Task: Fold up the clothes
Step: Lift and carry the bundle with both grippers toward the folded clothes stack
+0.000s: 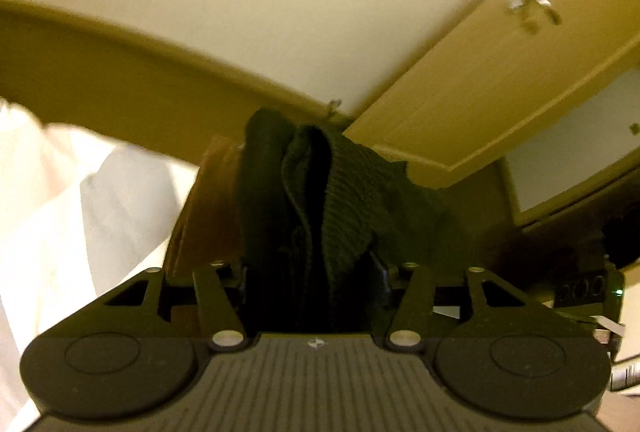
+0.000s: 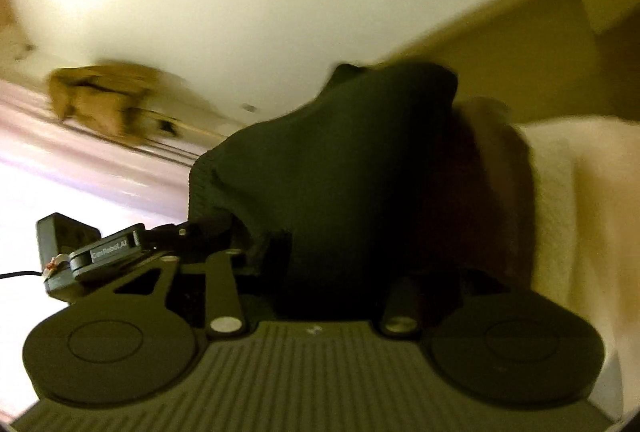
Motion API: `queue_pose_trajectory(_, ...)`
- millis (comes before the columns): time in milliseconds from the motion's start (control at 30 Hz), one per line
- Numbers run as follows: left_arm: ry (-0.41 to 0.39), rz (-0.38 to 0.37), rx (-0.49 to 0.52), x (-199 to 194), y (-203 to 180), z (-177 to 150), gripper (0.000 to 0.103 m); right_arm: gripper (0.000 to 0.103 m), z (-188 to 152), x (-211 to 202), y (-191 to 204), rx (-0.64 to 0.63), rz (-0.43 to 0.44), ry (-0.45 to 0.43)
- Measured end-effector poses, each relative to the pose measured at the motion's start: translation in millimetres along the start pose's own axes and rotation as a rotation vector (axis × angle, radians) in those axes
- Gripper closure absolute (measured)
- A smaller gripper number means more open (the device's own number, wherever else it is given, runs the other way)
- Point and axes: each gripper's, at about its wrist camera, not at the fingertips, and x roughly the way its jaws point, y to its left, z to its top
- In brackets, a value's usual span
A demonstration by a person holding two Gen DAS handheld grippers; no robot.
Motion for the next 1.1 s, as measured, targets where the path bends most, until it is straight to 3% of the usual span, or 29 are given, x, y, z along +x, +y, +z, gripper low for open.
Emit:
queue_pose_trajectory(33,-0.009,-0.008,-0.006,-6.2,5.4,-2.7,0.045,0.059,0.7,1.0,-2.2,0.007,-0.005,0.01)
queue_pose_trajectory(100,-0.028,-0.022,-0.019,-18.6,16.2,-8.0,0.041,0.044,4.0,-3.3,5.3,-0.048,-0.033,0.011)
queue_pose_trajectory(167,-0.06,0.012,-0.015,-36.3,23.4,-12.3,0.039,0.037,7.4,-11.4,17.0,-0.131,-0.076,0.006)
queue_pose_trajectory(267,-0.144,0.107,-0.02,-72.7,25.1,-19.8,0.041,0.037,3.8,-25.1,38.4,-0.262,-0.152,0.001)
queue_pose_trajectory(367,-0.238,0.1,-0.044,-104.7,11.6,-28.7,0.056,0.037,2.6,-43.2,62.5,-0.398,-0.219,-0.035)
queue_pose_trajectory(433,-0.28,0.084,-0.006,-119.8,-7.4,-45.8,0.063,0.047,-1.0,-52.5,84.9,-0.509,-0.21,-0.063)
queue_pose_trajectory(467,-0.28,0.081,0.028,-119.0,-17.7,-56.5,0.068,0.059,-5.2,-56.4,94.7,-0.566,-0.195,-0.075)
queue_pose_trajectory(533,-0.279,0.075,0.095,-117.2,-38.0,-77.9,0.08,0.063,-16.9,-58.1,110.1,-0.689,-0.151,-0.078)
queue_pose_trajectory(667,-0.25,0.195,0.11,-80.9,-27.0,-115.8,0.099,0.063,-41.4,-43.3,114.9,-0.867,-0.12,-0.015)
queue_pose_trajectory(733,-0.235,0.268,0.074,-61.3,-4.4,-132.7,0.095,0.063,-56.0,-30.0,106.8,-0.938,-0.137,0.0)
queue_pose_trajectory(933,-0.27,0.347,0.02,-51.7,37.8,-151.0,0.094,0.058,-82.2,10.3,105.1,-1.118,-0.186,0.046)
queue_pose_trajectory(1000,-0.251,0.353,0.024,-62.9,38.5,-150.4,0.094,0.058,-76.9,9.1,114.1,-1.113,-0.187,0.056)
queue_pose_trajectory(1100,-0.251,0.365,0.094,-61.8,4.8,-129.0,0.09,0.057,-56.5,-5.0,121.4,-1.044,-0.153,0.048)
